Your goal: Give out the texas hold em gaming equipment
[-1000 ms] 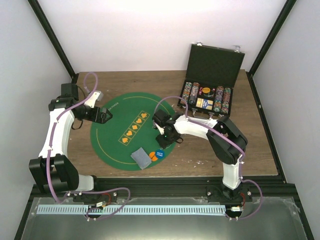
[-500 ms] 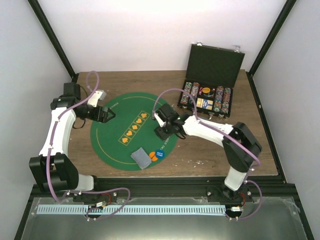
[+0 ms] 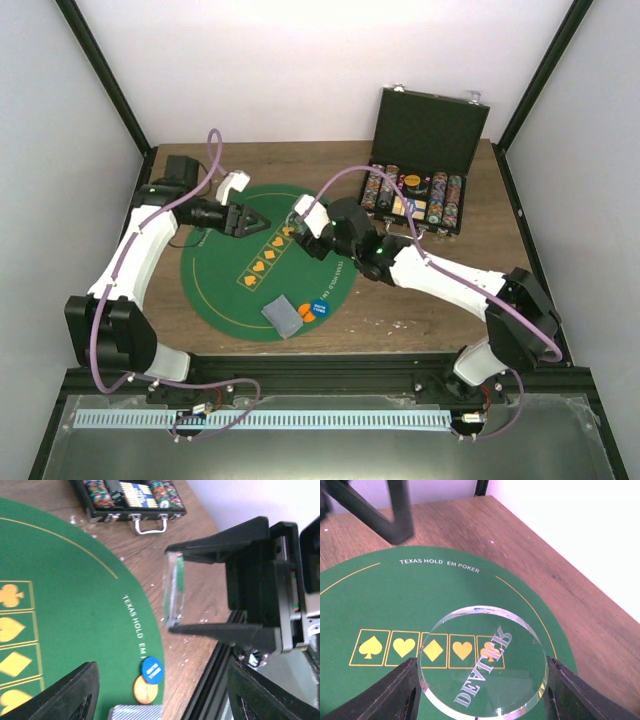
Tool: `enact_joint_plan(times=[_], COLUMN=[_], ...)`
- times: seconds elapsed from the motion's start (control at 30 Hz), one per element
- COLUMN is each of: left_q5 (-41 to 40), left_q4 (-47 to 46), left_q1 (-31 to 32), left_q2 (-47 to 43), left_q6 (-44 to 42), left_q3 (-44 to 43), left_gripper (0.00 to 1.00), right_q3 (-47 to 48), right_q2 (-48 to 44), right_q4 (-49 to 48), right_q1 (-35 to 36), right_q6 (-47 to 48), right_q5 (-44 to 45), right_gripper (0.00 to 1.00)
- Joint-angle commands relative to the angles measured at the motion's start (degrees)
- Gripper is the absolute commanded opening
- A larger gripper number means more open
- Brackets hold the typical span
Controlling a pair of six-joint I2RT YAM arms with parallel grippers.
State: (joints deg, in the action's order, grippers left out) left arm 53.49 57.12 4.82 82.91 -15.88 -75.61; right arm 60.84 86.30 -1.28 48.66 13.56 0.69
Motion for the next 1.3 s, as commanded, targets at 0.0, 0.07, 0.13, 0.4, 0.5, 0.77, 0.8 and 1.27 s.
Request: enact_joint_plan(times=[0.0, 0.07, 0.13, 0.4, 0.5, 0.77, 0.8, 1.27], left_q5=[4.75, 3.27, 1.34, -2.61, -2.79, -5.14, -5.16, 2.59], left_q4=[-8.05, -8.46, -9.04, -11.06, -10.43, -11.74, -11.83, -8.35], left_q1=[2.56, 3.82, 5.52, 6.7, 7.52, 8.18, 8.28, 4.57], left_q2=[-1.07, -0.4, 0.23, 1.13, 1.11, 1.5, 1.59, 3.04], left_q6=[6.2, 6.55, 6.68, 7.16, 6.07, 5.79, 5.83, 4.55], left_q3=[2.43, 2.47, 2.71, 3.13, 3.8, 4.46, 4.48, 2.64], left_gripper=[0.71, 0.71, 0.68, 0.38, 0.38, 0.34, 0.3, 0.0], right_q3=[0.21, 0.93, 1.56, 2.24, 2.55, 3.3, 3.32, -0.04], right_q2=[0.25, 0.86, 1.48, 2.62, 2.86, 3.26, 3.26, 1.84], right_q4=[-6.25, -5.86, -5.44, -4.97, -5.01, -4.85, -4.94, -5.93], right_q1=[2.33, 2.72, 3.4, 4.68, 4.68, 4.84, 4.86, 4.86], right_q6=[6.2, 6.74, 7.17, 8.58, 8.88, 8.94, 8.95, 8.01], right_q5=[0.71, 1.04, 1.51, 2.76, 3.21, 3.0, 3.0, 6.57], right_gripper=[0.44, 0.44, 0.44, 0.44, 0.44, 0.44, 0.44, 0.87])
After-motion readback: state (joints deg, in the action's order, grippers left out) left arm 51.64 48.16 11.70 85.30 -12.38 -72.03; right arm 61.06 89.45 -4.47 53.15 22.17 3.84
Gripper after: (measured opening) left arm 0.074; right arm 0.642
